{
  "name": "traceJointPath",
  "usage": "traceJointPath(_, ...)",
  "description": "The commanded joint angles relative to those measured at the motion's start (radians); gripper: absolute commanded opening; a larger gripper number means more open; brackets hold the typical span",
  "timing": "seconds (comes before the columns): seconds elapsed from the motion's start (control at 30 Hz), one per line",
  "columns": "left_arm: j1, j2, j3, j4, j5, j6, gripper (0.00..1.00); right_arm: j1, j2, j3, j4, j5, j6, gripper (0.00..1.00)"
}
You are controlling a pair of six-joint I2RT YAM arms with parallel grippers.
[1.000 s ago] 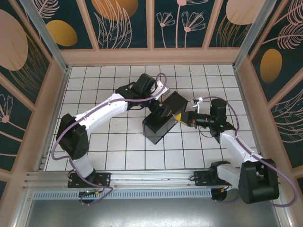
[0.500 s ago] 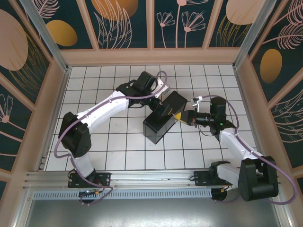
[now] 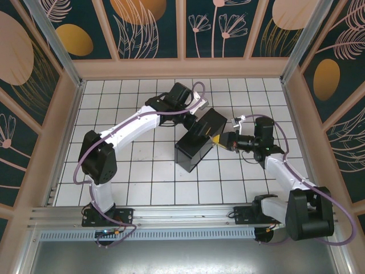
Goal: Unlock the padlock with the key
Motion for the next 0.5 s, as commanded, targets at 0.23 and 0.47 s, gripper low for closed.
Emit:
traceJointPath(0.23,0.007,0.008,-0.031,-0.040,0.000,0.030,0.89,-0.003,0.022,0.058,0.071,-0.004,0.028,0.04)
traceJointPath(0.47,0.006,-0.011,-0.075,-0.001,0.026,-0.005,0.89,0.016,0.039,0.067,0.107,0.036,0.067,0.05)
